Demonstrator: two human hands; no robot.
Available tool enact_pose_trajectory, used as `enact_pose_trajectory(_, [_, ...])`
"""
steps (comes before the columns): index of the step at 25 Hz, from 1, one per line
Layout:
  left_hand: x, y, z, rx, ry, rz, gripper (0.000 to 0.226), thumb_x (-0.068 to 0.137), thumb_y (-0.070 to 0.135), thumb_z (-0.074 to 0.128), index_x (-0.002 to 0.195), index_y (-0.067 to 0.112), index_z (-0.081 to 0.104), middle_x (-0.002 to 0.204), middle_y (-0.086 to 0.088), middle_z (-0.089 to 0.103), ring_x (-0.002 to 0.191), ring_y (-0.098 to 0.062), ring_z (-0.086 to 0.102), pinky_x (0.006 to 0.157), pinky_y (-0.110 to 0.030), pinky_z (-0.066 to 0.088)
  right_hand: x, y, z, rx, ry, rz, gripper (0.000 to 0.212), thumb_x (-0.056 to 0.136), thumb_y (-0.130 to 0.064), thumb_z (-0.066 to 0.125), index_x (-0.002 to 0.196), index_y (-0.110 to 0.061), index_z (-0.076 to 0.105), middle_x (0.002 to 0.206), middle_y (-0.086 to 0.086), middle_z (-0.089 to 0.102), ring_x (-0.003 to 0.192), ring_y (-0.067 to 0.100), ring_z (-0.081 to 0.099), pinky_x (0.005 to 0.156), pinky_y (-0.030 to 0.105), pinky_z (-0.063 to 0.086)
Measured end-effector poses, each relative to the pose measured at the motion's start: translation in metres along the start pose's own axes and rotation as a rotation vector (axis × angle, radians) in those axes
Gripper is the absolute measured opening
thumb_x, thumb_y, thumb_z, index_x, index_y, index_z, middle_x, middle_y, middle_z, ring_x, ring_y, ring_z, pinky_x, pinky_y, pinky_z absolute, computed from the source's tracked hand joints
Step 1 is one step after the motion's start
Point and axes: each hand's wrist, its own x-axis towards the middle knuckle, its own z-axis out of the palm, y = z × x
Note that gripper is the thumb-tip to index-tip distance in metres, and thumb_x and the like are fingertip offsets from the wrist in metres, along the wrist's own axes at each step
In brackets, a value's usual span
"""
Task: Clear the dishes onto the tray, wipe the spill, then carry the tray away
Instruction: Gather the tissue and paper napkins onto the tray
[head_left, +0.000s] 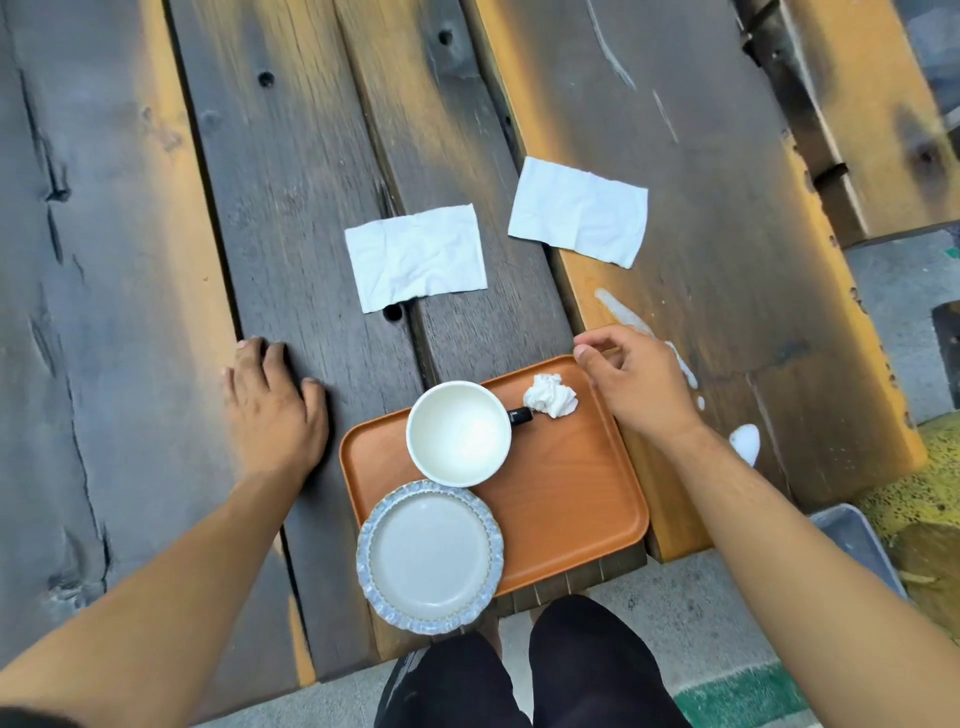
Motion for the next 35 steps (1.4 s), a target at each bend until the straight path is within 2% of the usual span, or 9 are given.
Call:
enact_pose_trajectory(3, [0.020,0.007,0.006,0.020,-0.040,-0.016,0.065,0.097,0.035,0.036,0.154,0.005,0.036,0.168,-0.019,0.026,0.158,-0.035,0.018,0.129,-0.053,0.009,0.028,-0.022,0.015,-0.015,-0.026,-0.049,0.007,0.093,-0.022,0.068,0.097,-0.024,0.074,0.075,-0.017,0.066,0.067,-0.001,0.062,0.063,0.007,0.042])
enact_pose_trajectory(8, [0.024,0.006,0.014,0.030,0.005,-0.037,0.066,0.095,0.038,0.039,0.154,0.008,0.041,0.167,-0.016,0.032,0.158,-0.032,0.021,0.129,-0.053,0.013,0.085,-0.059,0.060,-0.098,-0.080,-0.173,0.013,0.090,-0.016,0.067,0.100,-0.020,0.074,0.096,-0.001,0.070,0.075,0.010,0.064,0.076,0.017,0.050])
enact_pose_trajectory(11, [0.023,0.005,0.014,0.051,0.014,-0.028,0.067,0.094,0.038,0.038,0.153,0.007,0.044,0.165,-0.016,0.035,0.157,-0.033,0.025,0.128,-0.054,0.016,0.108,-0.084,0.082,-0.178,-0.050,-0.235,0.021,0.089,-0.015,0.065,0.109,-0.016,0.072,0.107,0.005,0.064,0.095,0.018,0.063,0.092,0.022,0.045])
enact_pose_trajectory(14, [0.023,0.003,0.012,0.059,0.021,-0.017,0.067,0.093,0.038,0.039,0.152,0.006,0.046,0.164,-0.017,0.037,0.156,-0.034,0.027,0.128,-0.055,0.018,0.128,-0.110,0.104,-0.298,-0.071,-0.330,0.032,0.090,-0.013,0.062,0.121,-0.012,0.067,0.120,0.010,0.057,0.118,0.028,0.051,0.103,0.027,0.035])
enact_pose_trajectory(19, [0.025,-0.001,0.013,0.072,0.051,-0.003,0.066,0.093,0.036,0.041,0.151,0.005,0.047,0.164,-0.018,0.038,0.155,-0.033,0.029,0.127,-0.055,0.019,0.156,-0.135,0.125,-0.542,-0.193,-0.444,0.053,0.090,-0.019,0.061,0.142,-0.016,0.052,0.133,0.006,0.049,0.129,0.028,0.039,0.112,0.037,0.034])
enact_pose_trajectory(25, [0.027,-0.003,0.015,0.071,0.070,0.006,0.065,0.092,0.034,0.042,0.150,0.005,0.049,0.163,-0.019,0.039,0.155,-0.034,0.031,0.128,-0.055,0.019,0.163,-0.136,0.124,-0.646,-0.251,-0.383,0.053,0.088,-0.031,0.063,0.139,-0.021,0.049,0.130,0.007,0.056,0.122,0.030,0.047,0.102,0.042,0.034])
enact_pose_trajectory(29, [0.027,-0.001,0.016,0.051,0.078,-0.008,0.065,0.091,0.034,0.042,0.149,0.005,0.050,0.163,-0.018,0.039,0.155,-0.034,0.032,0.127,-0.056,0.019,0.165,-0.137,0.117,-0.519,-0.356,-0.264,0.016,0.087,-0.025,0.065,0.099,-0.017,0.059,0.105,0.001,0.057,0.103,0.025,0.056,0.084,0.036,0.043])
enact_pose_trajectory(31, [0.028,0.000,0.016,0.044,0.078,-0.010,0.065,0.091,0.034,0.042,0.148,0.005,0.051,0.162,-0.018,0.040,0.155,-0.034,0.032,0.127,-0.055,0.019,0.164,-0.135,0.113,-0.384,-0.355,-0.211,0.009,0.087,-0.024,0.067,0.089,-0.017,0.061,0.095,-0.002,0.061,0.092,0.022,0.059,0.074,0.034,0.043])
enact_pose_trajectory(35, [0.026,0.001,0.016,0.047,0.078,-0.018,0.065,0.091,0.035,0.042,0.148,0.005,0.052,0.162,-0.018,0.040,0.155,-0.034,0.032,0.127,-0.056,0.019,0.150,-0.123,0.108,-0.133,-0.364,-0.123,0.020,0.090,-0.022,0.068,0.110,-0.024,0.063,0.088,-0.002,0.071,0.084,0.015,0.065,0.072,0.030,0.046])
